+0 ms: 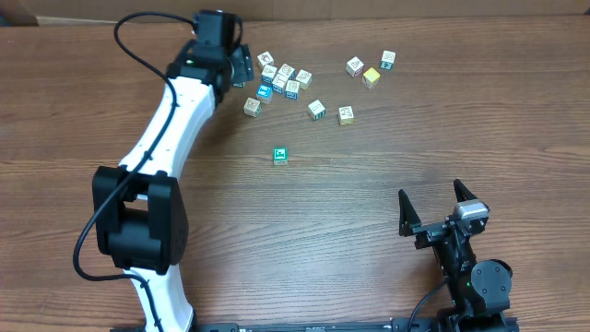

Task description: Form a horizontal line

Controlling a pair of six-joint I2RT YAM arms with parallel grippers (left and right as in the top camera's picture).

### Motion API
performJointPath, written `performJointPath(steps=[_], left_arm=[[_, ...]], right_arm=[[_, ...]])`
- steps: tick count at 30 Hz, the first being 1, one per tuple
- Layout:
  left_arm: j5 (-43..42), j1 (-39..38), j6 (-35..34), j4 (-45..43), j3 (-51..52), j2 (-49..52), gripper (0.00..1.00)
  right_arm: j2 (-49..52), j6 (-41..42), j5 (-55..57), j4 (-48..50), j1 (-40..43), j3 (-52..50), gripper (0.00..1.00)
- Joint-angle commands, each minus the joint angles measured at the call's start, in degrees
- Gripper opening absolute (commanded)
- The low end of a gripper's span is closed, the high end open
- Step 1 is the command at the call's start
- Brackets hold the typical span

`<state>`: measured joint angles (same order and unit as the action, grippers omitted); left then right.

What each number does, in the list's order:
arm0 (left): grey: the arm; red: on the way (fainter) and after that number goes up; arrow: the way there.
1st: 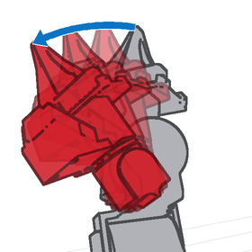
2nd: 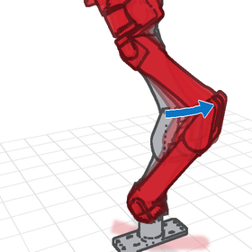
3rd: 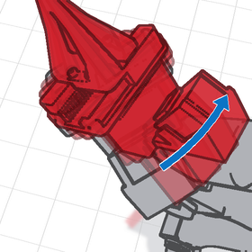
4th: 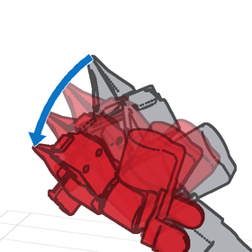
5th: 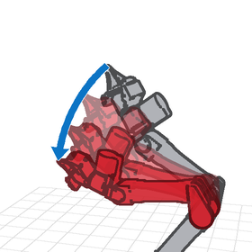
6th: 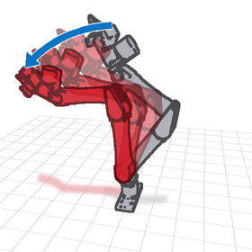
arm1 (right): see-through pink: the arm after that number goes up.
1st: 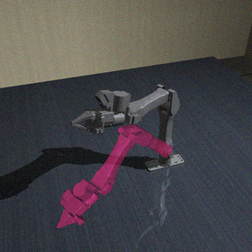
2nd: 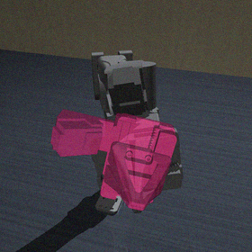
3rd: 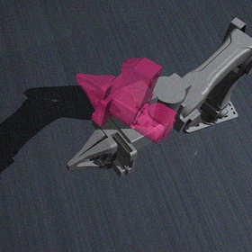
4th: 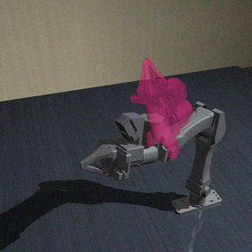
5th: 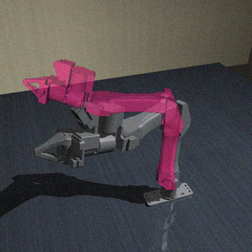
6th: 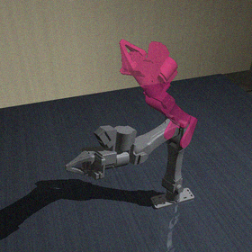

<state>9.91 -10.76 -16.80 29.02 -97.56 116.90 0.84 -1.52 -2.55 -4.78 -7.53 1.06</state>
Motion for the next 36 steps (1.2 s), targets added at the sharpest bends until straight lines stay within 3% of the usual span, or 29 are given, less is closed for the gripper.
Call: performJointPath(steps=[1, 6, 17, 22, 26, 36], left_arm=[[-9.2, 0.9, 8.0, -2.3, -1.2, 4.2, 0.82], [-9.4, 0.9, 11.6, -6.4, -1.2, 8.9, 0.82], [-6.7, 1.4, 12.6, -13.1, -1.2, 16.1, 0.77], [-6.5, 1.6, 13.0, -14.8, -1.2, 17.8, 0.7], [-6.3, 1.6, 13.0, -16.3, -1.2, 17.8, 0.56], [-6.7, 2.1, 12.9, -18.6, -1.2, 18.3, 0.53]], right_arm=[[-0.7, -0.3, 0.3, 0.1, 0.2, -0.6, 1.0], [-0.7, -0.2, 0.3, 0.1, 0.2, -0.6, 1.0], [-0.7, -0.2, 0.3, 0.1, 0.2, -0.6, 1.0], [-0.7, -0.2, 0.3, 0.1, 0.2, -0.6, 1.0], [-0.7, -0.2, 0.3, 0.1, 0.2, -0.6, 1.0], [-0.7, -0.2, 0.3, 0.1, 0.2, -0.6, 1.0]])
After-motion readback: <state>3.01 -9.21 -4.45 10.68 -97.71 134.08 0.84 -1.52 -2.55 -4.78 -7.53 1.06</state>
